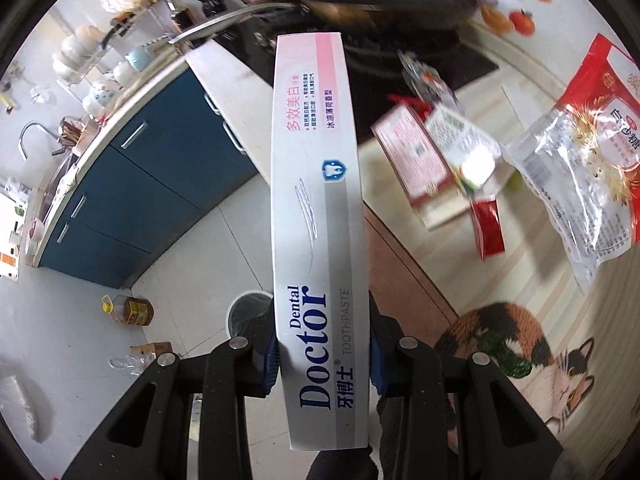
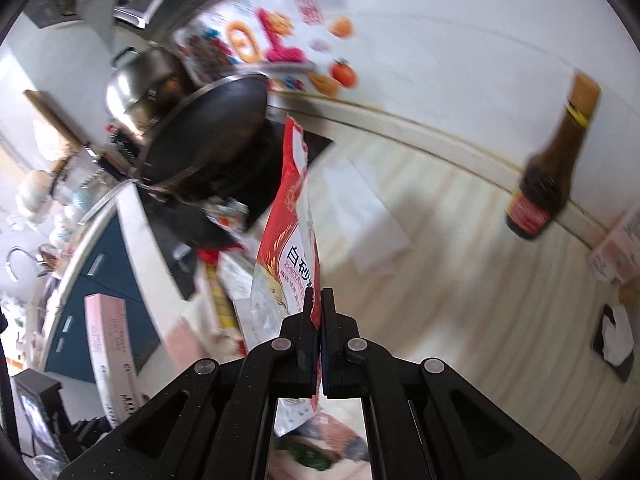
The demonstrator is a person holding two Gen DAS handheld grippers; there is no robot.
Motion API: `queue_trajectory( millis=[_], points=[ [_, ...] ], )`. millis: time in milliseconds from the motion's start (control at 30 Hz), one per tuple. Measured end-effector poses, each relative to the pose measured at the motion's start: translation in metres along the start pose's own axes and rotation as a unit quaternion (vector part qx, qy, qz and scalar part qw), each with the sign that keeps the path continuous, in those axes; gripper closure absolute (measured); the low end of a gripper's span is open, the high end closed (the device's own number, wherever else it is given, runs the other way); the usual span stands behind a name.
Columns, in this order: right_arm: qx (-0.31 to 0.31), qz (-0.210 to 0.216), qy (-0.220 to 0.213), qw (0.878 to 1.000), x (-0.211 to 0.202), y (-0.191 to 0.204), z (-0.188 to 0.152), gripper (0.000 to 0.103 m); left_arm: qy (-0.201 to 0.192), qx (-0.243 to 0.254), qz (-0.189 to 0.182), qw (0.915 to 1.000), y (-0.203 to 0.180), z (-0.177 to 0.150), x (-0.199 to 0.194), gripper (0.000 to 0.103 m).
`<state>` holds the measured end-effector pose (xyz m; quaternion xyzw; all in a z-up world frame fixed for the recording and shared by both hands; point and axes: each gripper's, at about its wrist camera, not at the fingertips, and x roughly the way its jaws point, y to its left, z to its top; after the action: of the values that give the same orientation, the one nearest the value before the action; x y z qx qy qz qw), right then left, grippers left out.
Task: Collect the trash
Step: 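Carry the toothpaste box and sugar bag with both tools over the trash bin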
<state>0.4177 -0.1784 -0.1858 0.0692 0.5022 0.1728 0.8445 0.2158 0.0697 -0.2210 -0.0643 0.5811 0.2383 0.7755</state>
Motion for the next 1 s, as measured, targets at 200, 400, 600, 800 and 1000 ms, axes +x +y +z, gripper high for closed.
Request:
queue_trajectory(
  millis=[200, 400, 600, 800, 1000],
  points=[
    [-0.032, 0.043, -0.017, 0.998, -0.020, 0.067, 0.010, 0.103, 0.004, -0.065, -0.036, 0.9972, 0.051, 0.001, -0.014, 0.072],
    [-0.080, 0.072, -0.005, 0.994, -0.019, 0.155, -0.012, 0.103, 0.034, -0.145, -0.076, 0.9860, 0.127, -0.016, 0.003, 0.072],
    [-0.133, 0.078, 0.026, 0.988, 0.014, 0.261, -0.069, 0.103, 0.069, -0.185, -0.069, 0.9778, 0.204, -0.043, 0.044, 0.072],
    [-0.191, 0.055, 0.071, 0.978, 0.086, 0.354, -0.146, 0.103, 0.097, -0.208, -0.033, 0.9728, 0.284, -0.076, 0.113, 0.072],
    [-0.228, 0.032, 0.121, 0.966, 0.197, 0.410, -0.231, 0.103, 0.129, -0.230, 0.007, 0.9646, 0.346, -0.121, 0.212, 0.072]
  ],
)
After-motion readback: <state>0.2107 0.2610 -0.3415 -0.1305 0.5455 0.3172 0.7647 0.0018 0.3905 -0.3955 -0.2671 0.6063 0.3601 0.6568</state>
